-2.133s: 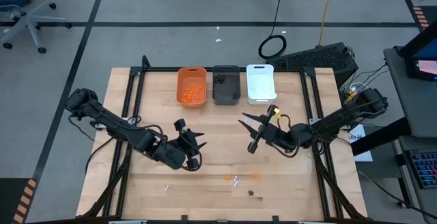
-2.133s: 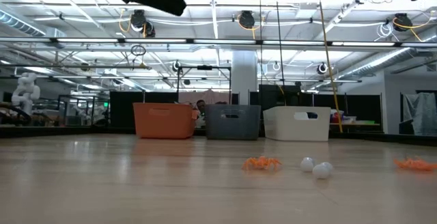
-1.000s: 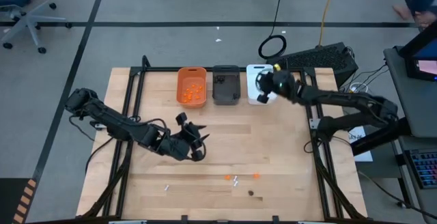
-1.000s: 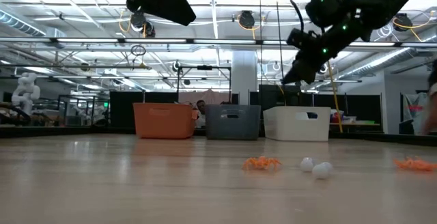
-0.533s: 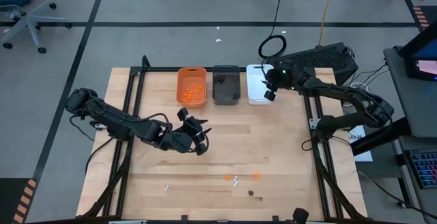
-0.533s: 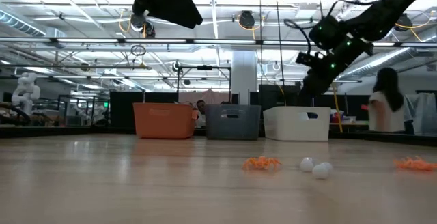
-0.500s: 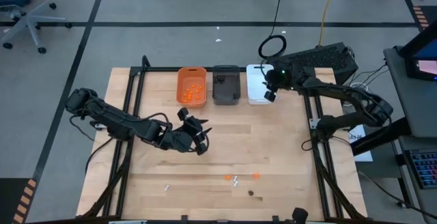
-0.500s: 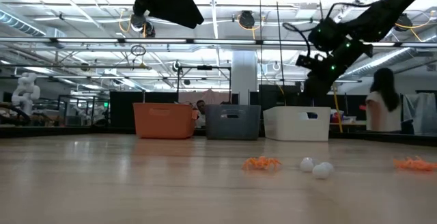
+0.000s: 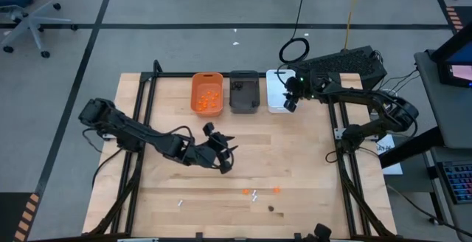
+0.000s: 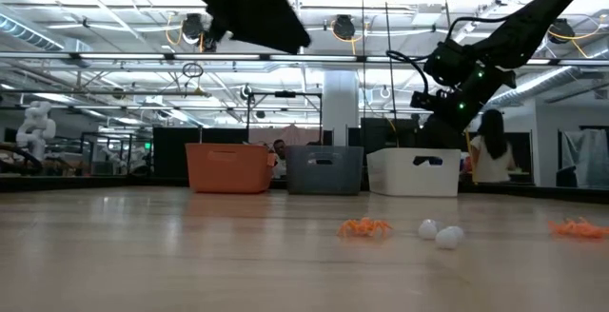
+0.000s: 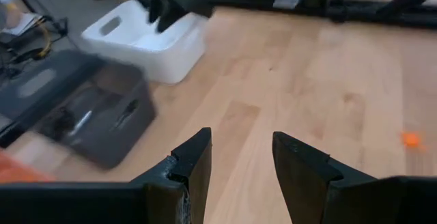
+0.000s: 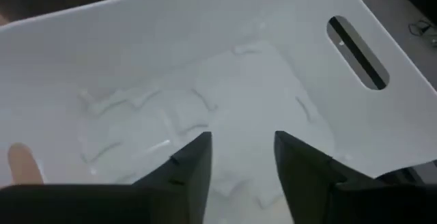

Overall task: Sort Halloween decoration
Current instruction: Put the white bone toy into the white bin

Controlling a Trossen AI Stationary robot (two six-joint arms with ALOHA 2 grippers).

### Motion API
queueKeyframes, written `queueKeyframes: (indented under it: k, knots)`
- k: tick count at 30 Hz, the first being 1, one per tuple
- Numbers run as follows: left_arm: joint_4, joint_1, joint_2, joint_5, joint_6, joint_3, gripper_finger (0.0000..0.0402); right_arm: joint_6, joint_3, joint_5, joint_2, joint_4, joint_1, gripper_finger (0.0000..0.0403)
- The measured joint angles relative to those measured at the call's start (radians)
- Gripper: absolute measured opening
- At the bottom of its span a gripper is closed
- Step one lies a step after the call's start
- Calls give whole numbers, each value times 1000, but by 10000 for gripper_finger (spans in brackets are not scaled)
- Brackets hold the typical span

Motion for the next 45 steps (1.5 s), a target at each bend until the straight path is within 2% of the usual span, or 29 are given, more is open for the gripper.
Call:
queueKeyframes:
  k: [7,13,19,25,30,36,40,45]
  knots:
    - [182,0,99,87,55,0,155,44,0,6,-48,-10,14,211]
    - [214,-5,140,129,54,0,155,98,0,-2,-215,-92,123,227]
    - [214,-31,161,130,54,0,155,186,0,47,-399,-243,368,213]
    - [220,-77,189,161,47,0,155,323,0,148,-448,-307,702,211]
    - [277,-142,224,179,47,0,155,476,0,243,-393,-288,959,210]
    - [299,-206,255,178,46,0,155,647,0,374,-217,-190,1207,210]
    - [293,-235,258,178,24,0,155,699,0,393,-72,-15,1307,210]
    - [293,-261,258,162,-32,0,155,819,1,395,107,248,1350,210]
